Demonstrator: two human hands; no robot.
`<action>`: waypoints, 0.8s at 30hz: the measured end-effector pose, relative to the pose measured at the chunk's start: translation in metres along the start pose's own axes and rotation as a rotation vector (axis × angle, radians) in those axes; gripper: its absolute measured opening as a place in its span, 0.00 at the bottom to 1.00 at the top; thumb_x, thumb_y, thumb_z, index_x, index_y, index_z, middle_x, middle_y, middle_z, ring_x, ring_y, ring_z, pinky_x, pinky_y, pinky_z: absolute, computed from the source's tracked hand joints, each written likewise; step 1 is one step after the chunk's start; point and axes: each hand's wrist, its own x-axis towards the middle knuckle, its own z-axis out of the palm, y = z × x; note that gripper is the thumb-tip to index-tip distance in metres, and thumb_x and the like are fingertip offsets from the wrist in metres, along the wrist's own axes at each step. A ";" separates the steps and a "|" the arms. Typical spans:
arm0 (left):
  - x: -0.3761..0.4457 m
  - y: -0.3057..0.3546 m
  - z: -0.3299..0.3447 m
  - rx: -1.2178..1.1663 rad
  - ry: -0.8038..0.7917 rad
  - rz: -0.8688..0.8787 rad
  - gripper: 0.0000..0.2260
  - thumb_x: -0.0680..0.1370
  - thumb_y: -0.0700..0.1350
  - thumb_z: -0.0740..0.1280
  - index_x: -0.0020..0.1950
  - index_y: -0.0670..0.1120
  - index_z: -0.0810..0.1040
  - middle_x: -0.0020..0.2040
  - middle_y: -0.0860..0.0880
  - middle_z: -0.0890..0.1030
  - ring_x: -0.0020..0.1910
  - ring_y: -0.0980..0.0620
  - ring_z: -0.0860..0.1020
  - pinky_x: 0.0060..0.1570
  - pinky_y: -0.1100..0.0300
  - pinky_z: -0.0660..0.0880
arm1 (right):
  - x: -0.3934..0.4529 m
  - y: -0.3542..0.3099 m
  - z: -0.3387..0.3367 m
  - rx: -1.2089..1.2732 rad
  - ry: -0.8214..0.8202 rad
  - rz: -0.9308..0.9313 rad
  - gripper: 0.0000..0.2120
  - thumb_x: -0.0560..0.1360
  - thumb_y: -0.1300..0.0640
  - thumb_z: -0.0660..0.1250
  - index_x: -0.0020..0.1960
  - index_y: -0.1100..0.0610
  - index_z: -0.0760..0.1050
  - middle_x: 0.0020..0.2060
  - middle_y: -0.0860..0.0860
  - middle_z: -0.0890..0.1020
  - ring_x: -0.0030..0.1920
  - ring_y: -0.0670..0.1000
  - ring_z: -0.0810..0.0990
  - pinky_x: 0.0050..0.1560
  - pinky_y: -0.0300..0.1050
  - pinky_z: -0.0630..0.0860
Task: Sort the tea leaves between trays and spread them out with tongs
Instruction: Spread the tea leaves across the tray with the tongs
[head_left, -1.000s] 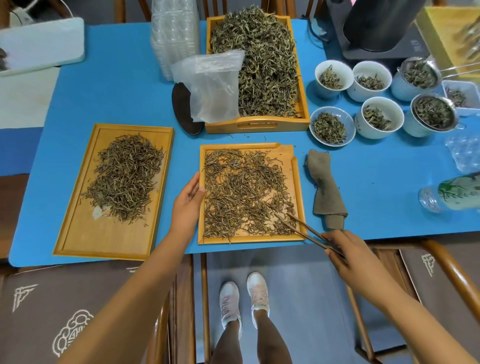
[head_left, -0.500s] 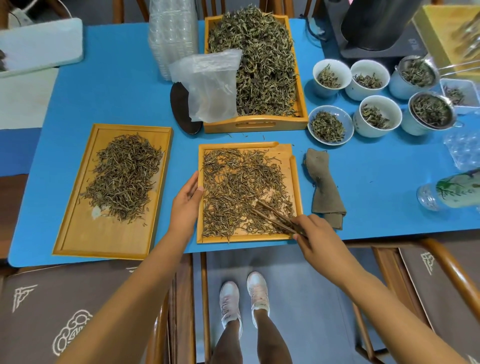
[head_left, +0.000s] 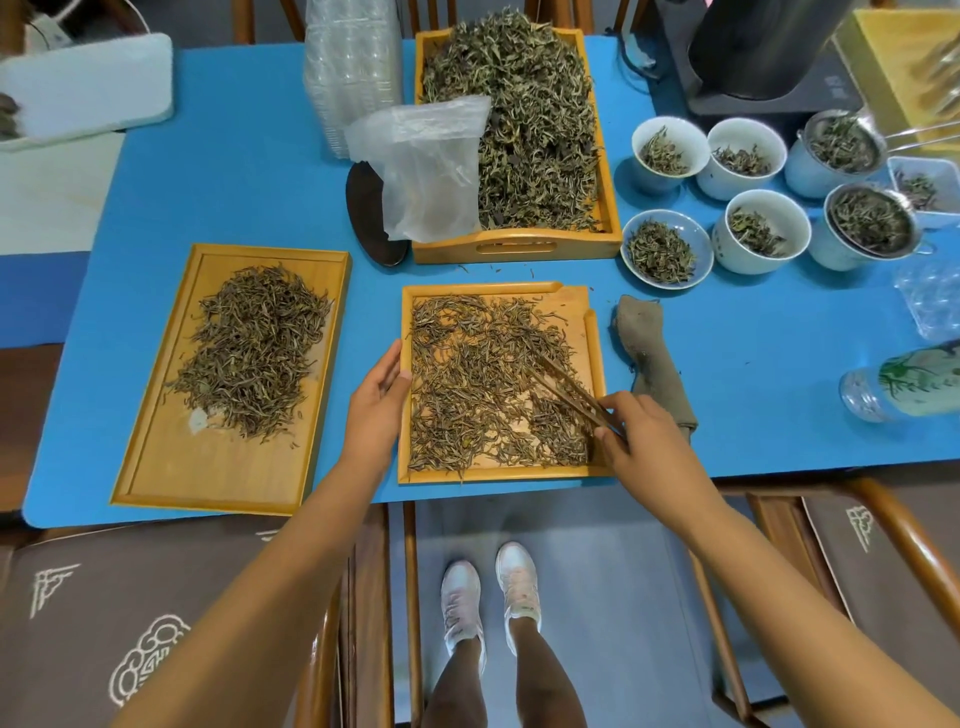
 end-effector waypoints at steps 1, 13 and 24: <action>0.000 0.000 0.000 0.001 0.002 0.002 0.20 0.80 0.39 0.61 0.71 0.50 0.67 0.70 0.49 0.71 0.68 0.53 0.69 0.68 0.55 0.65 | 0.005 -0.001 0.001 -0.003 0.009 0.005 0.12 0.77 0.60 0.61 0.59 0.61 0.70 0.51 0.59 0.75 0.53 0.58 0.72 0.46 0.46 0.66; -0.001 0.001 0.001 0.014 0.009 0.016 0.20 0.80 0.39 0.61 0.71 0.49 0.67 0.70 0.50 0.70 0.68 0.54 0.68 0.65 0.61 0.65 | 0.030 -0.008 -0.003 -0.059 0.051 0.058 0.12 0.77 0.61 0.60 0.60 0.61 0.69 0.53 0.61 0.74 0.54 0.61 0.71 0.51 0.52 0.69; -0.001 0.001 0.001 0.023 0.013 0.027 0.20 0.80 0.40 0.61 0.71 0.50 0.67 0.70 0.52 0.70 0.67 0.57 0.67 0.65 0.62 0.63 | 0.057 -0.020 -0.007 -0.055 0.058 0.103 0.13 0.78 0.61 0.59 0.61 0.64 0.68 0.56 0.63 0.74 0.57 0.62 0.71 0.53 0.53 0.70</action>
